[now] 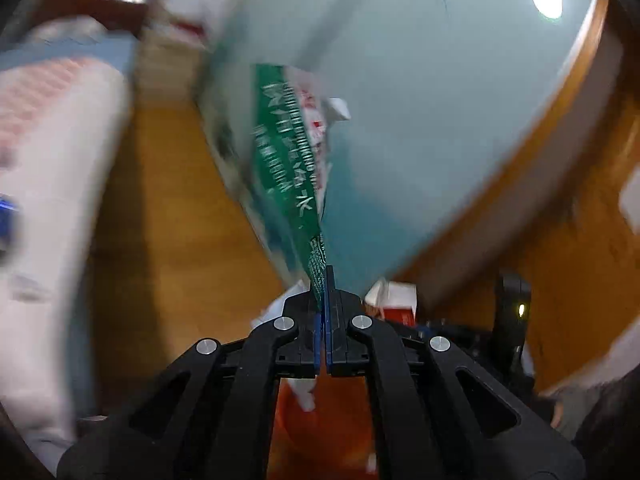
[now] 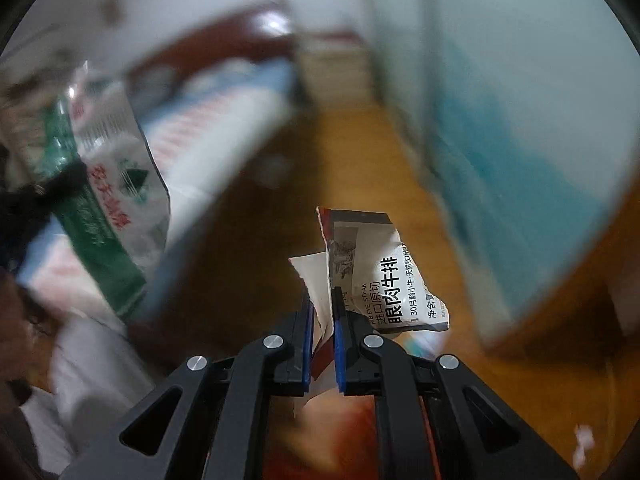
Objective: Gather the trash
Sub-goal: 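Carry both wrappers to the red wastebasket and open both tools to drop them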
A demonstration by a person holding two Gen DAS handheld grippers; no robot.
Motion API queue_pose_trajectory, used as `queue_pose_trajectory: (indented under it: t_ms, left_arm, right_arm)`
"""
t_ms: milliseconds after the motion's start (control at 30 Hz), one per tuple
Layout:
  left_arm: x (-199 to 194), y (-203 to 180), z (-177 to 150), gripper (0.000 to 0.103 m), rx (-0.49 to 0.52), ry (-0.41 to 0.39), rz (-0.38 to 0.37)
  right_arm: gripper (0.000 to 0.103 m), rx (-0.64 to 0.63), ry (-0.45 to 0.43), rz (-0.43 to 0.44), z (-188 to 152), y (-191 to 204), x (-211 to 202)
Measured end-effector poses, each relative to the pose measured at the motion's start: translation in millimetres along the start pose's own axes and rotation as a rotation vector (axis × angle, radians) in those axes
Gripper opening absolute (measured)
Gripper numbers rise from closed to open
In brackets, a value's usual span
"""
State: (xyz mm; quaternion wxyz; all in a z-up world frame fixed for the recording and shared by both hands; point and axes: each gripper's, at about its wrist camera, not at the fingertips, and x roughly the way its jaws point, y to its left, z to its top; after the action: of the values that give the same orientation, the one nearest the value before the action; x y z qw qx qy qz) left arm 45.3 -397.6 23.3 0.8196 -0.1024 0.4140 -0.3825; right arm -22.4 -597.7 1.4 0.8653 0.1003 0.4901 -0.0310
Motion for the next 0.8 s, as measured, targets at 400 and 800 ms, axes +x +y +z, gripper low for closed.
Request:
queue_pose_trajectory:
  t_ms: [400,800]
  left_arm:
    - [230.0,-51.2,-122.1,0.001,0.075,0.721,-0.014]
    - [262.3,-18.3,-142.5,0.067,-0.049,0.862,0.054]
  right_arm:
    - [0.013,0.411,0.313,-0.024,-104.1,-138.3,80.5]
    - [0.054,0.474,0.361,-0.02,-134.1,-126.0,110.6]
